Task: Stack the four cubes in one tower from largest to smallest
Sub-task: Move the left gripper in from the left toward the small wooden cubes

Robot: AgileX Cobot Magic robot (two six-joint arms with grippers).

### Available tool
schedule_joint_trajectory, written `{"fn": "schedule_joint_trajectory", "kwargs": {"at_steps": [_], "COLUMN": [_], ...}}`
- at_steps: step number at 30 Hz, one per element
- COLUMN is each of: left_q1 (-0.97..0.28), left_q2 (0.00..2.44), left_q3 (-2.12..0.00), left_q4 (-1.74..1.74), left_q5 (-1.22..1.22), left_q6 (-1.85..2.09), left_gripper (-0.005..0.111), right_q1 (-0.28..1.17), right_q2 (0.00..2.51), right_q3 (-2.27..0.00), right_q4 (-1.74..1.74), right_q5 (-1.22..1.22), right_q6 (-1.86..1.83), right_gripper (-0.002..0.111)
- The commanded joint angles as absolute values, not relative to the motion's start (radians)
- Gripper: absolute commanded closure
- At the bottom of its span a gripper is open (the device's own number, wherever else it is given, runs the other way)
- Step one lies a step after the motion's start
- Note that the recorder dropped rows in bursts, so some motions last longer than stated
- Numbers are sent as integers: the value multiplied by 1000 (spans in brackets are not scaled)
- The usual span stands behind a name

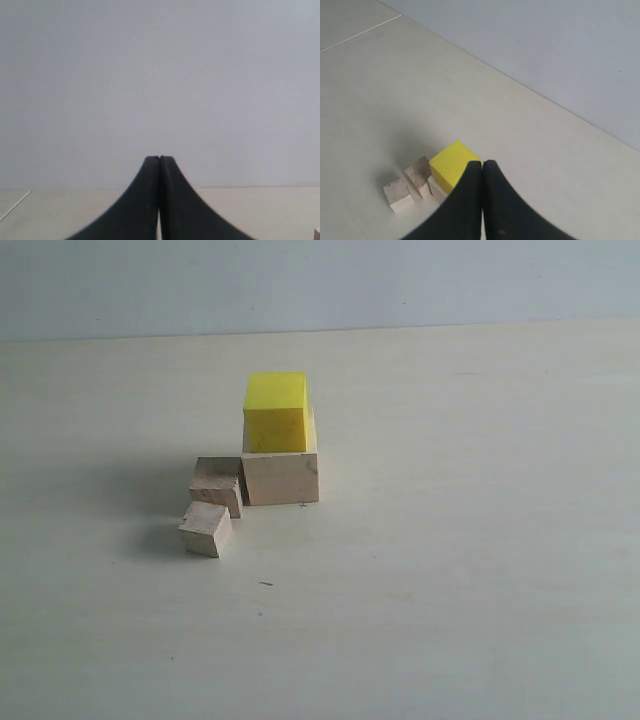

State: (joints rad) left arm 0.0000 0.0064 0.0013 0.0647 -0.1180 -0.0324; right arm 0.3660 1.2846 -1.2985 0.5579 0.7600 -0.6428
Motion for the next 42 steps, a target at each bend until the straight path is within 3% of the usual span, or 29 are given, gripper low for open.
{"fn": "schedule_joint_trajectory", "kwargs": {"at_steps": [1, 7, 12, 18, 23, 35, 42], "left_q1": [1, -2, -73, -263, -314, -314, -314], "left_q2": [0, 58, 297, 662, 933, 1013, 1013], "left_q3": [0, -36, -180, -418, -541, -546, -546], "left_q4": [70, 70, 70, 72, 72, 72, 69], "left_q5": [-183, -7, 14, 21, 30, -85, 97], "left_q6": [-82, -188, -183, -130, -169, -228, -247], "left_gripper": [107, 107, 107, 107, 107, 107, 107], "right_q1": [362, 362, 362, 362, 362, 362, 362], "right_q2": [1244, 1154, 956, 789, 738, 733, 733], "right_q3": [-1293, -1251, -1005, -870, -863, -863, -863], "right_q4": [562, 514, 514, 512, 489, 468, 449], "right_q5": [794, 657, 397, 409, 548, 642, 644], "right_q6": [-647, -598, -580, -582, -582, -575, -576], "right_gripper": [108, 108, 108, 108, 108, 108, 108]}}
